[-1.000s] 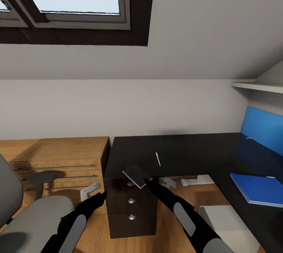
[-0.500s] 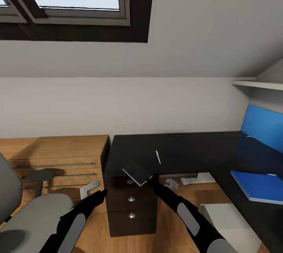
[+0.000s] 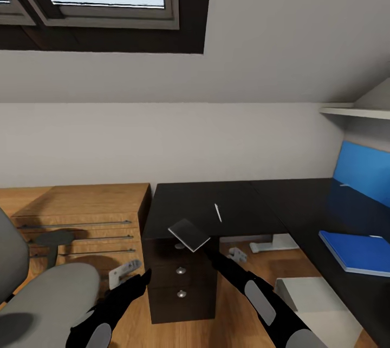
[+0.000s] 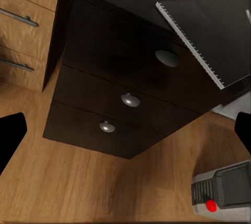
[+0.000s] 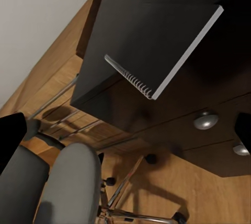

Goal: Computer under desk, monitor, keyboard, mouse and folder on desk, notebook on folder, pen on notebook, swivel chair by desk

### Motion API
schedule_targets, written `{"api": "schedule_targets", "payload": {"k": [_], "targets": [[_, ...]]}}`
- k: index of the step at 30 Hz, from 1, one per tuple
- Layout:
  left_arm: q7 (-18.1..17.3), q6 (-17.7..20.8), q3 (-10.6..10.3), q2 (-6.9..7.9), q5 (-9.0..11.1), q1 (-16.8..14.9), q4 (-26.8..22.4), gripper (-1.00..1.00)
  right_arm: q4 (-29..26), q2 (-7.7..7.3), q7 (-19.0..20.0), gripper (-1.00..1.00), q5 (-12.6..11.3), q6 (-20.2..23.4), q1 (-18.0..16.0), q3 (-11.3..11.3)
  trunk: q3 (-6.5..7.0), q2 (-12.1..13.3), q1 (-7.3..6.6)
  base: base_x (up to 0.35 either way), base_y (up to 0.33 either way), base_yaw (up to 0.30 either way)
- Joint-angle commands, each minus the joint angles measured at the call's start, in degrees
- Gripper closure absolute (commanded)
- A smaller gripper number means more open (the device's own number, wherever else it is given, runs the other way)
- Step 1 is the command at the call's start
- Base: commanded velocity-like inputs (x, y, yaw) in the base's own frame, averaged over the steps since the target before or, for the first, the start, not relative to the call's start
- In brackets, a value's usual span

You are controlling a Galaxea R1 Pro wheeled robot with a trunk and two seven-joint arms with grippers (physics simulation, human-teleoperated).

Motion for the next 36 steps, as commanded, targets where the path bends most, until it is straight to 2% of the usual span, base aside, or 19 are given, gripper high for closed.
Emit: {"api": "schedule_targets", "payload": {"k": [1,19,21,22,23,31,34,36], "targets": [[0.6,0.0,-0.2,0.08,0.6,0.1,-0.2,-1.00,0.0,-0.01,0.1,-1.00,-0.5,0.3,0.0,0.0,-0.25,-0.5,0.23,0.000,0.000,0.000],[0.7,0.1,-0.8,0.12,0.6,0.5,-0.7,-1.00,0.1,0.30,-0.2,-1.00,-0.4,1.3,0.0,0.2,-3.48,-7.7,4.18,0.000,0.000,0.000],[0.7,0.1,-0.8,0.12,0.6,0.5,-0.7,-1.00,0.6,0.67,-0.5,-1.00,-0.4,1.3,0.0,0.3,-3.84,-8.5,4.62,0.000,0.000,0.000],[0.7,0.1,-0.8,0.15,0.6,0.5,-0.7,-1.00,1.8,1.56,-1.2,-1.00,-0.3,1.1,-0.1,0.2,-4.02,-8.9,4.84,0.000,0.000,0.000],[0.7,0.1,-0.8,0.15,0.6,0.5,-0.7,-1.00,2.2,1.83,-1.8,-1.00,-0.3,1.1,0.0,0.1,-4.20,-9.3,5.06,0.000,0.000,0.000],[0.8,0.2,-0.8,0.15,0.6,0.5,-0.6,-1.00,2.6,2.24,-3.0,-1.00,-0.5,1.2,-0.1,-0.3,-5.64,-12.5,6.82,0.000,0.000,0.000],[0.8,0.2,-0.7,0.16,0.6,0.5,-0.6,-1.00,2.6,2.31,-3.1,-1.00,-1.6,1.4,0.0,-1.3,-6.18,-13.7,7.47,0.000,0.000,0.000],[0.8,0.2,-0.7,0.15,0.6,0.5,-0.6,-1.00,2.6,2.33,-3.0,-1.00,-4.0,1.8,0.0,-2.5,-6.54,-14.5,7.91,0.000,0.000,0.000]]}}
